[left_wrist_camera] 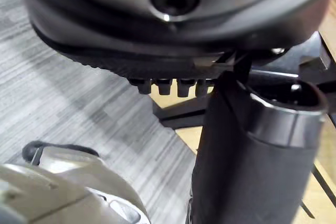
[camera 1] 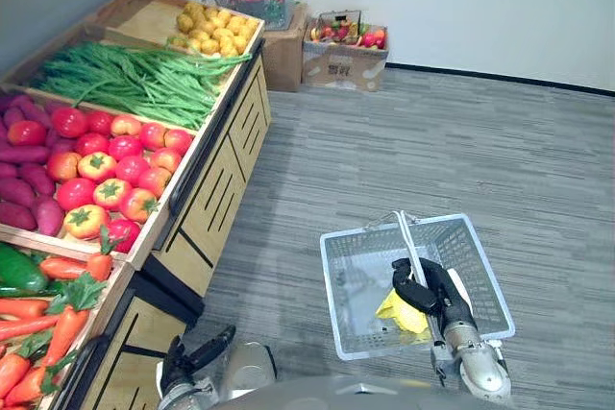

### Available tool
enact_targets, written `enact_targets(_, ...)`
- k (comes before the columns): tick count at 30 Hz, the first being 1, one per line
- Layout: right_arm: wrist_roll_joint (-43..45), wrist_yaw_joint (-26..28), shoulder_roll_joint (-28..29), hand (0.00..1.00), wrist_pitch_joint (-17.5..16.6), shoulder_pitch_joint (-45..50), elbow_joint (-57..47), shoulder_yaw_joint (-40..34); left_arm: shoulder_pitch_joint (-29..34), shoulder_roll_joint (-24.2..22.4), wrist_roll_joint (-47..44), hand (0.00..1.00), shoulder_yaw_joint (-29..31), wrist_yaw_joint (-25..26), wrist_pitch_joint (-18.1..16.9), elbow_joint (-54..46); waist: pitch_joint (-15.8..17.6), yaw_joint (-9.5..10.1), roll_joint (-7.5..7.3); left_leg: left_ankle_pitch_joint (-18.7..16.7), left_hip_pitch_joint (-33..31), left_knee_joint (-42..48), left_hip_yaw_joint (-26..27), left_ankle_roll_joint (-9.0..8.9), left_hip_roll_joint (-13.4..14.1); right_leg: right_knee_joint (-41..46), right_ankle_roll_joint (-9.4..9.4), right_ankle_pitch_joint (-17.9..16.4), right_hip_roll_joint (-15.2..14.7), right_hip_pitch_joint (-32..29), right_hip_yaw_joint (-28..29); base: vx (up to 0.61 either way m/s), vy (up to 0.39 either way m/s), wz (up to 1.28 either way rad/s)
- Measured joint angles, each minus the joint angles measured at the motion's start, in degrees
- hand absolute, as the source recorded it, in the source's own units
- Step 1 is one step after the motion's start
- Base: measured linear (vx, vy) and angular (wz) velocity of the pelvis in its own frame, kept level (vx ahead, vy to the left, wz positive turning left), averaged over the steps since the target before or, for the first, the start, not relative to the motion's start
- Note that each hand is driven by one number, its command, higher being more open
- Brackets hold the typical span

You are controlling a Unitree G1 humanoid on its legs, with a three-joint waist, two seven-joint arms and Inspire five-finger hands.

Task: Pick vegetable in the basket

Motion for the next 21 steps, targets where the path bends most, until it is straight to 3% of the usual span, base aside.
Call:
enact_targets(3, 0.0, 0.15, -0.03, 0.0, 0.01, 0.89, 0.03, -0.3, -0.05, -0.03, 0.55, 1.0, -0.13, 0.0, 0.2, 0.02, 0.4, -0.42, 0.41, -1.29, -0.01, 2.13, 4.68, 2.16, 0.42, -3.91, 1.35, 2.07, -0.52, 3.2, -1.94, 0.22, 0.129, 0.24)
enact_targets(6, -0.07, 0.15, -0.04, 0.0, 0.11, 1.11, 0.16, -0.55, -0.1, -0.25, 0.58, 1.0, -0.32, -0.05, 0.24, 0.1, 0.15, -0.71, 0.97, -1.39, 0.66, -0.85, 5.42, 2.42, -0.84, -5.38, 1.64, 3.87, -0.64, 3.55, -3.09, 0.14, 0.107, 0.26)
enact_targets(10, -1.06, 0.11, 0.3, 0.0, 0.11, 0.61, 1.29, -0.4, -0.52, 0.14, 0.5, 1.0, -1.43, -0.08, 0.25, 0.64, 0.0, -0.65, 1.25, 5.16, 3.8, -13.53, 4.91, 3.05, -5.17, -5.27, 1.62, 8.6, -1.61, 1.31, -3.0, 0.05, 0.075, 0.23)
enact_targets(13, -1.09, 0.16, 0.62, 0.0, 0.1, 0.45, 1.62, 0.68, -0.53, 0.24, 0.5, 1.0, -1.67, -0.1, 0.25, 0.72, -0.14, -0.09, 1.17, 8.68, 5.84, -20.05, 4.62, 3.47, -6.71, -5.15, 1.58, 10.56, -1.67, 0.53, -2.97, -0.02, 0.057, 0.08)
enact_targets(16, -1.11, 0.26, 1.61, 0.0, 0.09, -0.36, 3.29, 2.34, -0.49, 1.04, 0.52, 1.0, -2.4, -0.29, 0.25, 1.09, -0.98, 0.1, 0.31, 12.26, 6.88, -26.34, 3.56, 3.96, -8.37, -3.82, 1.71, 10.78, -1.96, -1.4, -2.95, -0.07, 0.048, 0.14)
enact_targets(21, -3.21, 0.32, 1.38, 0.0, 0.09, -0.71, 3.59, 3.02, -0.21, 1.05, 0.54, 1.0, -2.22, -0.27, 0.25, 1.17, -1.15, 0.86, 0.49, 15.59, 8.65, -33.28, 2.39, 4.14, -10.32, -2.53, 1.41, 10.47, -2.37, -2.68, -2.99, -0.09, 0.04, 0.1)
